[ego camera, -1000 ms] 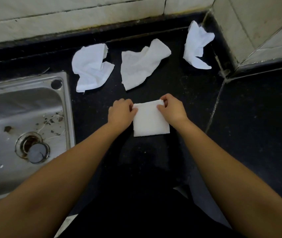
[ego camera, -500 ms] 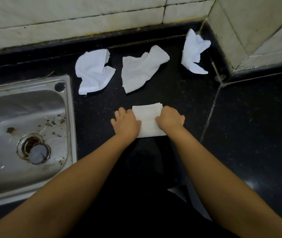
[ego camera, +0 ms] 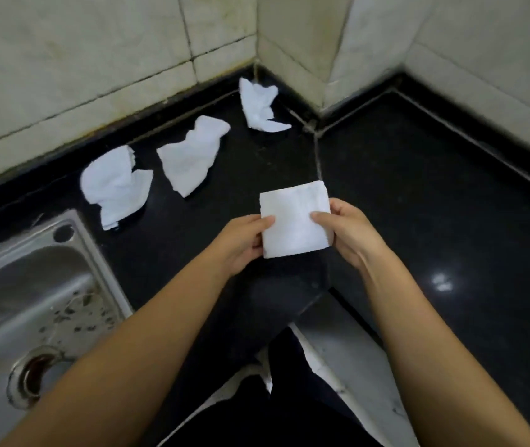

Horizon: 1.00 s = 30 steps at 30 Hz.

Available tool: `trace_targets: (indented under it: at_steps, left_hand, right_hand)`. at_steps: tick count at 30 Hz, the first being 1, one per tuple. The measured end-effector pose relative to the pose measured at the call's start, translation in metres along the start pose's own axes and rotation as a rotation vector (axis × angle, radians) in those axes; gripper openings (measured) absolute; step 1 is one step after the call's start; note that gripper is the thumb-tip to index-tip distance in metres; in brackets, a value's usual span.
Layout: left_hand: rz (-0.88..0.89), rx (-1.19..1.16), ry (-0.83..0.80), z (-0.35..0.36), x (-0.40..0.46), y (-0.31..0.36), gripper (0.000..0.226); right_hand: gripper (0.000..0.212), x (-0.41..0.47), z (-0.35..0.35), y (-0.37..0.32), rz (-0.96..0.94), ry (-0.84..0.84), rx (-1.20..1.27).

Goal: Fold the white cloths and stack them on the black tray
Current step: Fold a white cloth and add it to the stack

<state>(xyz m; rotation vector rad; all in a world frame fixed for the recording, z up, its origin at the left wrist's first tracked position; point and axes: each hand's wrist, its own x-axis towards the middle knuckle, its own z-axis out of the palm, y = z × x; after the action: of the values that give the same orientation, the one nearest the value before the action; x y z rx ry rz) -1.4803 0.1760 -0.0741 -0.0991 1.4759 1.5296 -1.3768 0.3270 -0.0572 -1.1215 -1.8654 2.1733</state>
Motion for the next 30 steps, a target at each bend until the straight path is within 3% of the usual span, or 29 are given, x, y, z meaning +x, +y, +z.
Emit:
trace_targets:
  at_steps: [3,7,17,25,30]
  left_hand:
    - [-0.064,0.06,-0.117,0.035,-0.015,-0.019,0.024]
    - [-0.105,0.258,-0.277,0.097,-0.046,-0.066,0.01]
    - [-0.234,0.671,-0.75,0.261,-0.179,-0.23,0.009]
    - [-0.429,0.957,-1.02,0.383,-0.345,-0.426,0.009]
    - [-0.464,1.054,-1.142,0.452,-0.426,-0.511,0.008]
  right_hand:
    - [0.022,-0.063,-0.027,0.033,-0.041,0.151,0.144]
    - [0.015,-0.151,-0.067,0.082,-0.034,0.408,0.319]
    - [0.013,-0.404,-0.146,0.225,-0.004,1.042,0.603]
    - [0.007,-0.66,-0.207,0.348,0.086,1.288,0.779]
    - [0.01,-0.773,-0.248,0.392,0.083,1.38,0.895]
